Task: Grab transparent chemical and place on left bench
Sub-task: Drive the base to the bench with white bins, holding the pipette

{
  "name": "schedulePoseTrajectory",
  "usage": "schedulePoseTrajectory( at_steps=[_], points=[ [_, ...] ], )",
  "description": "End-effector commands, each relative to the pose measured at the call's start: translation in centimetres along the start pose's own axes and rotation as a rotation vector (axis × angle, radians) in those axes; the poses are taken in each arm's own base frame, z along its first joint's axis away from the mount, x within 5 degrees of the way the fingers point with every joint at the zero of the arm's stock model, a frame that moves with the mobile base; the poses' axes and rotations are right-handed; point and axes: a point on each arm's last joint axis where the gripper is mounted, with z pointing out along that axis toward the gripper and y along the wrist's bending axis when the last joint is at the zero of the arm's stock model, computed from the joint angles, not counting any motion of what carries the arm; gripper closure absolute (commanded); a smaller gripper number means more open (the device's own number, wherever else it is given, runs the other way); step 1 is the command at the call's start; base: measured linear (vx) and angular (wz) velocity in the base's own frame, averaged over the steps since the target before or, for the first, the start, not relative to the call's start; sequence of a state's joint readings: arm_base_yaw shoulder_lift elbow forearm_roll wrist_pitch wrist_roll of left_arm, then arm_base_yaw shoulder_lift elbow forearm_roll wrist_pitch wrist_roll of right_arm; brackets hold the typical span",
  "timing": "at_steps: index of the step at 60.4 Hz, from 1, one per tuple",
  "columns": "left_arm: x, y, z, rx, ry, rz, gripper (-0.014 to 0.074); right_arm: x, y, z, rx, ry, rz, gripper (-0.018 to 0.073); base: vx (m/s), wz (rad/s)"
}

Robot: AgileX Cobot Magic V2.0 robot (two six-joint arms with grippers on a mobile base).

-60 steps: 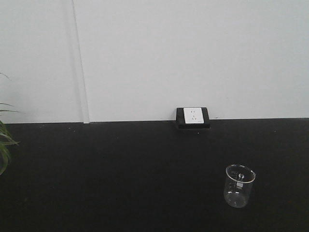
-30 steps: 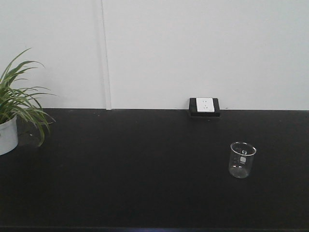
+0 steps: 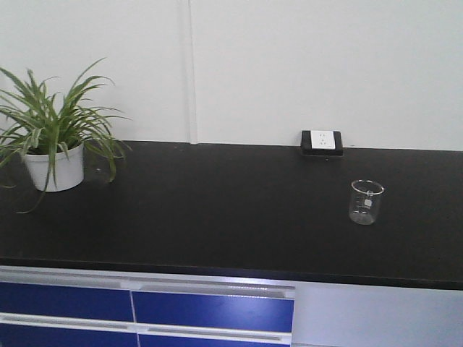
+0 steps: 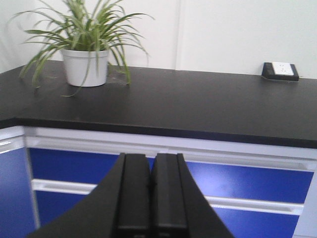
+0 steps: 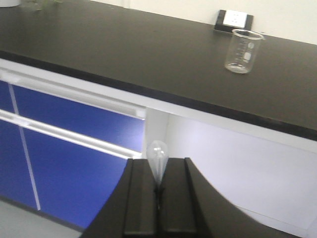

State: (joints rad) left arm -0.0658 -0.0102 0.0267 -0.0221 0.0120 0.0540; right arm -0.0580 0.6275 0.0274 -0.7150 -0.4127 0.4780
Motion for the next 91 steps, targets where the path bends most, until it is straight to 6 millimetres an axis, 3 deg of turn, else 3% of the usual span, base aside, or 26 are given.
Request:
schedulePoseTrajectory(
  at_steps=[1,20,51,91],
  points=[
    [-0.28,0.01,-0.13,-0.002,-0.081,-0.009,0.06,-1.04,0.08,0.04,-0.02,-0.073,0.002,0.0564,-0.33,0.29],
    [-0.28,0.01,-0.13,-0.002,-0.081,-0.009,0.06,-1.04,0.08,0.04,-0.02,-0.073,0.002,0.0564,-0.27,0.53],
    [-0.28,0.01,-0.13,-0.002,-0.081,-0.009,0.06,-1.04,0.08,0.04,-0.02,-0.073,0.002,0.0564,-0.16,0.95],
    [-0.28,0.01,-0.13,-0.002,-0.081,-0.009,0.06,-1.04,0.08,0.04,-0.02,-0.073,0.002,0.0564,0.03,0.65]
  ],
)
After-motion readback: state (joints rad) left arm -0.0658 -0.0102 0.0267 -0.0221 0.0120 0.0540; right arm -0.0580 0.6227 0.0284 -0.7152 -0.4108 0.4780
